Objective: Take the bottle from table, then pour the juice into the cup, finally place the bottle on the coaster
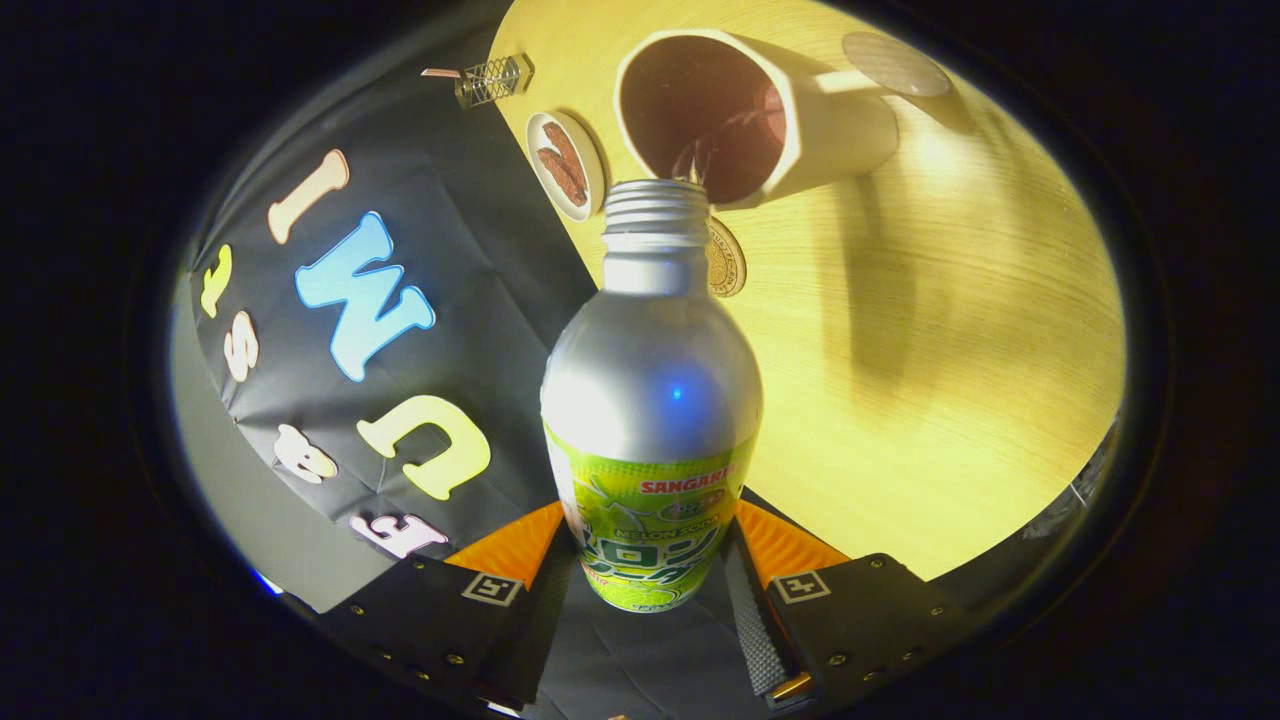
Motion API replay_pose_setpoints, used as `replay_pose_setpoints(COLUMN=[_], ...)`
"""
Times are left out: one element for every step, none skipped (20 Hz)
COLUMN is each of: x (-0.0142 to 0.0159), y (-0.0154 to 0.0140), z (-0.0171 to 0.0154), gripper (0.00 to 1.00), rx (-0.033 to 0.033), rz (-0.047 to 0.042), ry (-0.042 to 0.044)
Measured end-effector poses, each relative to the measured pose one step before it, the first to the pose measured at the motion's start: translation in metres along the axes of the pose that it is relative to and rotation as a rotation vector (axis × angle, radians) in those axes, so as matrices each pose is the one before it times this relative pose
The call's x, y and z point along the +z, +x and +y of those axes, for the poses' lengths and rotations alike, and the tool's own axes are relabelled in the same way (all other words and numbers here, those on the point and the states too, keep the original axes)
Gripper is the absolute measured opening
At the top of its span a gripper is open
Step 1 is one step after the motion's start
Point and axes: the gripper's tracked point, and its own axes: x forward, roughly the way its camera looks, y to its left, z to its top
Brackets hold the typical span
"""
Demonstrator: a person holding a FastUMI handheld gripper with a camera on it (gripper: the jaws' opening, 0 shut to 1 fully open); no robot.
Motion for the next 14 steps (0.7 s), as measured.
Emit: replay_pose_setpoints(x=[0.00022, -0.00034, 0.00008, -0.00007, -0.00019, -0.00023, 0.00053, 0.00054, 0.00016, -0.00089, -0.00027, -0.00102, -0.00153, 0.00136], y=[0.00031, -0.00021, 0.00014, -0.00067, -0.00034, -0.00048, 0.00005, -0.00024, -0.00070, 0.00008, 0.00006, -0.00023, 0.00043, -0.00032], z=[0.00050, 0.00160, 0.00038, 0.00043, -0.00103, 0.00079, 0.00045, 0.00087, -0.00025, 0.00071, 0.00026, -0.00023, 0.00053, 0.00188], gripper=[0.76, 0.76, 0.76, 0.76, 0.76, 0.76, 0.76, 0.76, 0.76, 0.76, 0.76, 0.76, 0.76, 0.76], rx=[-0.00084, -0.00219, 0.00066, -0.00052, -0.00312, -0.00266, -0.00063, -0.00116, -0.00263, -0.00001, 0.00058, -0.00589, -0.00073, 0.00655], rz=[-0.00008, 0.00253, 0.00069, 0.00397, 0.00252, 0.00334, -0.00165, -0.00039, 0.00213, 0.00287, 0.00063, 0.00795, 0.00301, -0.00173], ry=[0.00760, 0.00804, 0.00501, 0.00127, 0.00056, 0.00437, 0.00605, 0.00528, 0.00441, 0.00535, 0.00589, 0.00560, 0.00404, 0.00553])
